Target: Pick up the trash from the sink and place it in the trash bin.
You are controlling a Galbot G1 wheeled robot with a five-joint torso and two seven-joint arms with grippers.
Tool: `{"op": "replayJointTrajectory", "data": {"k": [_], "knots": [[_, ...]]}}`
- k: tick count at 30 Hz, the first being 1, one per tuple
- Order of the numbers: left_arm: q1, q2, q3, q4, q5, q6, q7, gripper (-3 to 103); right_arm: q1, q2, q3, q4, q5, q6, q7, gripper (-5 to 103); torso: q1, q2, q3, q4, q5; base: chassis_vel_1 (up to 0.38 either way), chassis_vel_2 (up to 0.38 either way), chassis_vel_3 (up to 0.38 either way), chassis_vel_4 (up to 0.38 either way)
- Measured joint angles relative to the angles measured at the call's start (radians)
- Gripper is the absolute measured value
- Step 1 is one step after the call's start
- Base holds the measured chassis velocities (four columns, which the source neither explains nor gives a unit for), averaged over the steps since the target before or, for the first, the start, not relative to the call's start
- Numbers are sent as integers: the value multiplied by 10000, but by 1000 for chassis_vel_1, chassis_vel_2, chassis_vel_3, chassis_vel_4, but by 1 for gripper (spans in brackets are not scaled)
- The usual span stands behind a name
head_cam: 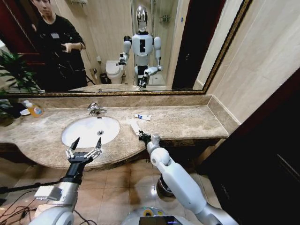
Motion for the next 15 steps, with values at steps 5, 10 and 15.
{"op": "replayJointTrajectory", "data": {"k": [5,10,15], "knots": [[0,0,0,0,0,0,0,100,-563,-627,802,672,-419,379,-1289,0,0,0,0,0,2,0,0,0,0],[-1,0,0,0,0,0,0,100,-1187,-1213,1534,1394,-510,612,-2359,0,0,0,0,-1,2,0,0,0,0],[0,0,0,0,0,0,0,100,-2285,-2130,2553,2344,-295,1160,-4375,0,-2,2,0,-2,1,0,0,0,0]]}}
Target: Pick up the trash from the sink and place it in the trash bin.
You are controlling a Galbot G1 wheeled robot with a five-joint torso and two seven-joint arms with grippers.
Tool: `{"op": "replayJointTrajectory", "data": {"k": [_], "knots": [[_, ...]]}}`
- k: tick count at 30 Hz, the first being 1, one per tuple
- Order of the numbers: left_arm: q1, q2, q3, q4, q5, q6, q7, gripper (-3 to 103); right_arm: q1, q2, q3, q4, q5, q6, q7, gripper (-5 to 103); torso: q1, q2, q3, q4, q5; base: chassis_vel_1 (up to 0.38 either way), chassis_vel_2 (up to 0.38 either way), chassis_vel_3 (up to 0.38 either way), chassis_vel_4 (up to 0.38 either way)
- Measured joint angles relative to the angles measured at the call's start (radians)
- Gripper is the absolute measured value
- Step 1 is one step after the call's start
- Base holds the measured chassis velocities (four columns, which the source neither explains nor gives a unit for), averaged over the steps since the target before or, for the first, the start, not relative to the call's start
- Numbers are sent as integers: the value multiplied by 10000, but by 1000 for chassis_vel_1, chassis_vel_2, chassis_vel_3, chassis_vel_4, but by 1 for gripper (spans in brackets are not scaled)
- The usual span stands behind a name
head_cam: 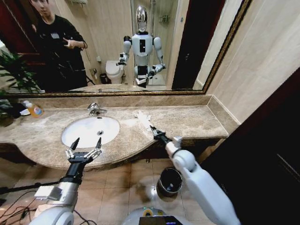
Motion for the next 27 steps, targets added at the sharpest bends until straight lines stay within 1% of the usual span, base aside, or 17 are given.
{"op": "replayJointTrajectory", "data": {"k": [3,4,5,7,8,9,10,11,12,13,15,17,18,21,23,25,27], "knots": [[0,0,0,0,0,0,0,100,-565,-194,659,138,125,260,-1307,0,0,0,0,1,-1,0,0,0,0],[0,0,0,0,0,0,0,100,-565,-194,659,138,125,260,-1307,0,0,0,0,1,-1,0,0,0,0],[0,0,0,0,0,0,0,100,-761,-195,922,149,141,316,-1634,0,0,0,0,2,1,0,0,0,0],[0,0,0,0,0,0,0,100,-1414,-65,1941,216,216,188,-2809,0,1,0,0,2,-2,0,0,0,0],[0,0,0,0,0,0,0,100,-1414,-65,1941,216,216,188,-2809,0,1,0,0,2,-2,0,0,0,0],[0,0,0,0,0,0,0,100,-1587,-23,2179,217,226,157,-3178,0,0,0,0,1,-1,0,0,0,0],[0,0,0,0,0,0,4,100,-1952,70,2705,196,236,133,-4013,0,0,0,0,0,1,0,0,0,0],[0,0,0,0,0,0,3,100,-2213,140,3065,134,237,142,-4633,0,0,0,0,0,0,0,0,0,0],[0,1,0,0,0,0,-1,100,-2382,181,3283,88,237,171,-4941,0,0,0,0,1,0,0,0,0,0],[0,1,0,0,0,0,-1,100,-2382,181,3283,88,237,171,-4941,0,0,0,0,1,0,0,0,0,0],[0,0,0,0,0,0,0,100,-2854,283,3826,-63,273,405,-5614,0,0,0,0,0,1,0,0,0,0],[0,0,0,0,0,0,-1,100,-3085,353,4097,-175,332,561,-5997,0,0,0,0,1,0,0,0,0,0],[0,0,0,0,0,0,-1,100,-3085,353,4097,-175,332,561,-5997,0,0,0,0,1,0,0,0,0,0],[0,0,0,0,0,0,0,100,-3668,570,4590,-474,461,1005,-6697,0,1,0,0,2,0,0,0,0,0],[0,0,0,0,0,0,0,100,-3772,605,4655,-538,463,1107,-6796,0,0,0,0,1,-1,0,0,0,0],[0,0,0,0,0,0,0,100,-4150,764,4835,-875,457,1625,-7132,0,0,0,0,0,0,0,0,0,0],[0,0,0,0,0,0,0,100,-4246,835,4881,-1020,436,1763,-7228,0,0,0,0,1,0,0,0,0,0]]}}
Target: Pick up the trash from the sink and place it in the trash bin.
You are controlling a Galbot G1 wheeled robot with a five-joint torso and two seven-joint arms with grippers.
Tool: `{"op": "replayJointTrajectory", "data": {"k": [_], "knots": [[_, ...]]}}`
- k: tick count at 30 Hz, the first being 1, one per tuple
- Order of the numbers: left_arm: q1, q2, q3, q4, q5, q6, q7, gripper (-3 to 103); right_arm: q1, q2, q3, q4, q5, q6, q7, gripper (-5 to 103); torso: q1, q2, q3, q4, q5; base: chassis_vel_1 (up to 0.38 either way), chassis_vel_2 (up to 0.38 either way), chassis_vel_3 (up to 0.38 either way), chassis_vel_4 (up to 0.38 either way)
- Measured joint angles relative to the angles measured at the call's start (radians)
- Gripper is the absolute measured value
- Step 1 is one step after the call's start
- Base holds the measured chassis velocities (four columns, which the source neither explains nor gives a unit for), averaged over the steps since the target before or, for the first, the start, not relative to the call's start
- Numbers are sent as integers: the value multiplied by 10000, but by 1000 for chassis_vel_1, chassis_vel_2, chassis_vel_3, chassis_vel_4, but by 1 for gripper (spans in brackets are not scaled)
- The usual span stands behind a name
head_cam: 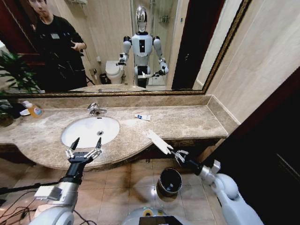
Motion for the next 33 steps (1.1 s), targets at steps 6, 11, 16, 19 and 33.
{"op": "replayJointTrajectory", "data": {"k": [6,11,16,19,33], "knots": [[0,0,0,0,-1,0,0,100,-227,333,-147,-765,-167,555,297,0,2,-1,1,0,-2,0,0,0,0],[0,0,0,0,-1,0,0,100,-246,561,-300,-1480,-467,841,456,0,1,-2,1,1,-2,0,0,0,0],[0,0,0,0,0,0,0,100,-292,592,-520,-2475,-605,1253,729,0,2,-2,1,0,-2,0,0,0,0],[0,0,-1,0,0,0,0,100,-197,586,-620,-3213,-656,1463,852,0,1,-2,1,0,-1,0,0,0,0],[0,0,0,0,0,0,0,100,827,605,-1680,-6333,-880,2050,4256,0,1,-2,1,1,-3,0,0,0,0]]}}
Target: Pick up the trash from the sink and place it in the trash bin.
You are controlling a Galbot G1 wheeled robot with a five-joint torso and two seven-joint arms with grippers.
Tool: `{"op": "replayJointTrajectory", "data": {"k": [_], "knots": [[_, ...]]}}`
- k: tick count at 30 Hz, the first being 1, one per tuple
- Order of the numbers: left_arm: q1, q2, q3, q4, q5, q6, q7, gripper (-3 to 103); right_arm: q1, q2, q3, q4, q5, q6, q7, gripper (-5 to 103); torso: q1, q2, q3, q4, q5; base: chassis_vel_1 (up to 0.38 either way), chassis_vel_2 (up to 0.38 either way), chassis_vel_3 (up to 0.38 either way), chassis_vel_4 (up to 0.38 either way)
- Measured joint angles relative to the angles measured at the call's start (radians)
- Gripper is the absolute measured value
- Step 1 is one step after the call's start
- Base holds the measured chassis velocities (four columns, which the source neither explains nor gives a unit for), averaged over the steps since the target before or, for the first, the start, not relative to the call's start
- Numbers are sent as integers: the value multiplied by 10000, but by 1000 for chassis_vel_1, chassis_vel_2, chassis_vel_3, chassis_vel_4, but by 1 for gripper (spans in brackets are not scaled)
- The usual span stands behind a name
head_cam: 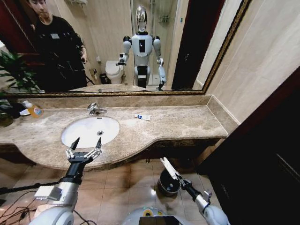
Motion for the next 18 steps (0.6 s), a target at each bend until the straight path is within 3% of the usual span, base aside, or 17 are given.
{"op": "replayJointTrajectory", "data": {"k": [3,4,7,8,10,18], "knots": [[0,0,0,0,0,0,0,100,299,46,-372,-688,-100,73,1052,0,0,0,0,0,0,0,0,0,0],[0,0,0,0,0,0,0,100,299,46,-372,-688,-100,73,1052,0,0,0,0,0,0,0,0,0,0],[0,0,0,0,0,0,0,100,531,316,-557,-1134,-701,-62,2496,0,0,0,1,-1,1,0,0,0,0],[0,0,0,0,0,0,0,100,531,316,-557,-1134,-701,-62,2496,0,0,0,1,-1,1,0,0,0,0],[0,0,0,0,0,0,0,100,663,481,-716,-1281,-799,-286,3314,0,0,0,0,0,-3,0,0,0,0],[0,0,0,0,0,0,0,100,1039,901,-822,-1845,-1234,-404,3466,0,0,0,0,0,2,0,0,0,0]]}}
